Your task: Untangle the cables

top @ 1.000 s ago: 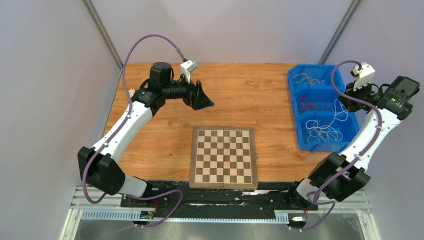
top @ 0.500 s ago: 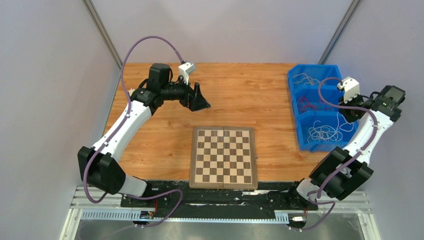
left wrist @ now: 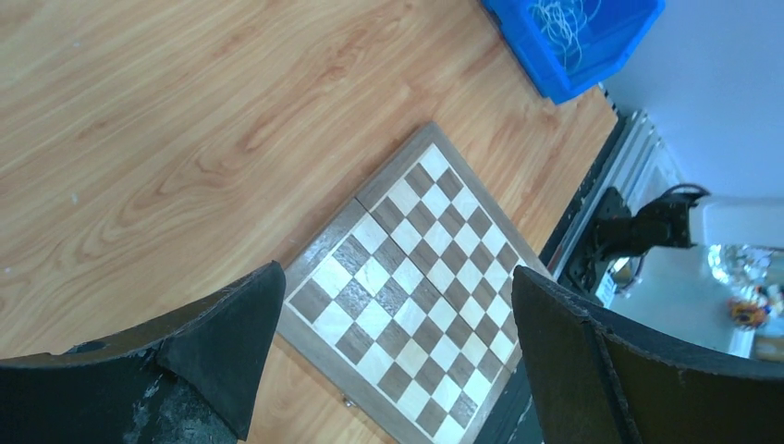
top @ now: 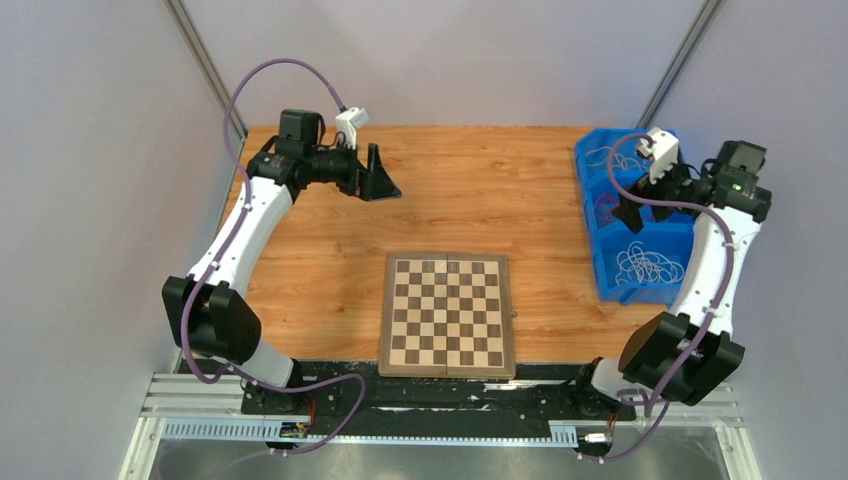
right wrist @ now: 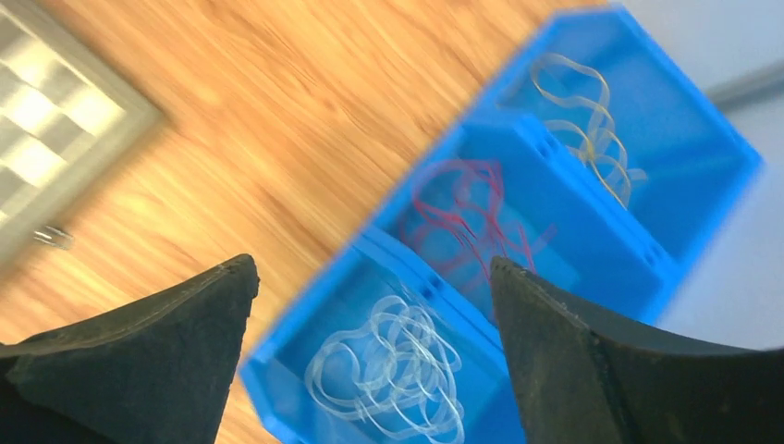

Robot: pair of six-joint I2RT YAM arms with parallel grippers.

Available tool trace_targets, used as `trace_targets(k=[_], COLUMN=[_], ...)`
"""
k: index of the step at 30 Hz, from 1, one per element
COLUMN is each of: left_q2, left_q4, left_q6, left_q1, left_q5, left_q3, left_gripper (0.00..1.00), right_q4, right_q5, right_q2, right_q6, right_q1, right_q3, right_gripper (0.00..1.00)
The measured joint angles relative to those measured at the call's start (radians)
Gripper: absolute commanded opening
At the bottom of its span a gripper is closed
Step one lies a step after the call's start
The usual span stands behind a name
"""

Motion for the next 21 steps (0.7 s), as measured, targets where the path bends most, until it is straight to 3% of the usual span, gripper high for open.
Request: trace_targets(k=[7, 13, 16, 21], left_q2=[0.060, 0.114, 0.076, -0.045], left_q4=[-0.089, -0.212, -0.218, -0.222], left_q6=[-0.030, 0.043, 0.100, 0.150], left_q1=[0.186, 0.298, 0.310, 0.306], left_q5=[-0.005, -0.211, -0.333, -0.463], left_q3=[0.091, 0.251, 0.187, -0.047], left_gripper=[1.00, 1.00, 1.00, 1.00], right_q4=[0.172, 0.394, 0.492, 0.595], right_q5=[-0.039, 0.052, 0.145, 0.352], right_q2=[-0.021, 0.105, 0.148, 0.214], right_q6=[0.419, 0.726, 0.796, 0.863], right_q1=[0.277, 0.491, 0.621, 0.827], right_q3=[0.004, 0.026, -0.027, -0.127], right_gripper=[1.00, 1.00, 1.00, 1.00])
